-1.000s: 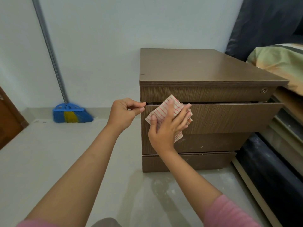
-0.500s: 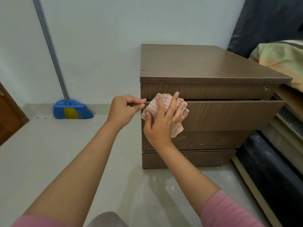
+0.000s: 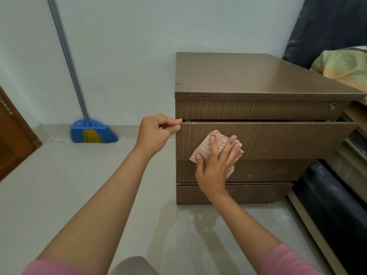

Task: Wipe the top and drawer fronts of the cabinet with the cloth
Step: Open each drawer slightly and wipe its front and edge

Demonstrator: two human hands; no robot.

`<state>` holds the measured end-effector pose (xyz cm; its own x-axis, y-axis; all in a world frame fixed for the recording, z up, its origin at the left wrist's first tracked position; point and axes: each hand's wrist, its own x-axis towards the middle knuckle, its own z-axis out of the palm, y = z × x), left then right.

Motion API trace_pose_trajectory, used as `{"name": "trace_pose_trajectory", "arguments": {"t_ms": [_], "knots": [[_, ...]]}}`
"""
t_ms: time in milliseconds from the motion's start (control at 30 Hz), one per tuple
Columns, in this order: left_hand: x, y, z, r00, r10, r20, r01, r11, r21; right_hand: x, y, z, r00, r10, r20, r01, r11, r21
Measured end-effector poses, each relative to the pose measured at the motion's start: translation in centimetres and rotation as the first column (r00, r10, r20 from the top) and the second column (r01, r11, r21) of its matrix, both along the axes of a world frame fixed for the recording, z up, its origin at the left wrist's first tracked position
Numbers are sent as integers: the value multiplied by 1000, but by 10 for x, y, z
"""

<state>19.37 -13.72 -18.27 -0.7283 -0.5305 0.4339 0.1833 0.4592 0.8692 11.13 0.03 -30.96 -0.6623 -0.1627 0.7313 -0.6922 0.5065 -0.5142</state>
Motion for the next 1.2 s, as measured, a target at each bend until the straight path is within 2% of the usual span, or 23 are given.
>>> {"name": "trace_pose_trajectory", "arguments": {"t_ms": [233, 567, 867, 1000, 1200], "knots": [[-5, 3, -2, 996, 81, -36, -83, 994, -72, 0, -15, 17, 996, -23, 89, 25, 999, -31], [-29, 7, -16, 944, 279, -176, -316, 918, -239, -34, -4, 27, 995, -57, 83, 53, 998, 43], [-33, 10, -24, 929, 284, -238, -343, 902, -262, -51, 19, 24, 994, -80, 69, 70, 989, 131], [-26, 20, -28, 923, 305, -235, -371, 868, -330, -63, 34, 19, 998, -46, 39, 40, 989, 142], [-6, 42, -80, 944, 280, -173, -329, 834, -443, -72, 49, 12, 1000, 0, 3, -1, 989, 149]]}}
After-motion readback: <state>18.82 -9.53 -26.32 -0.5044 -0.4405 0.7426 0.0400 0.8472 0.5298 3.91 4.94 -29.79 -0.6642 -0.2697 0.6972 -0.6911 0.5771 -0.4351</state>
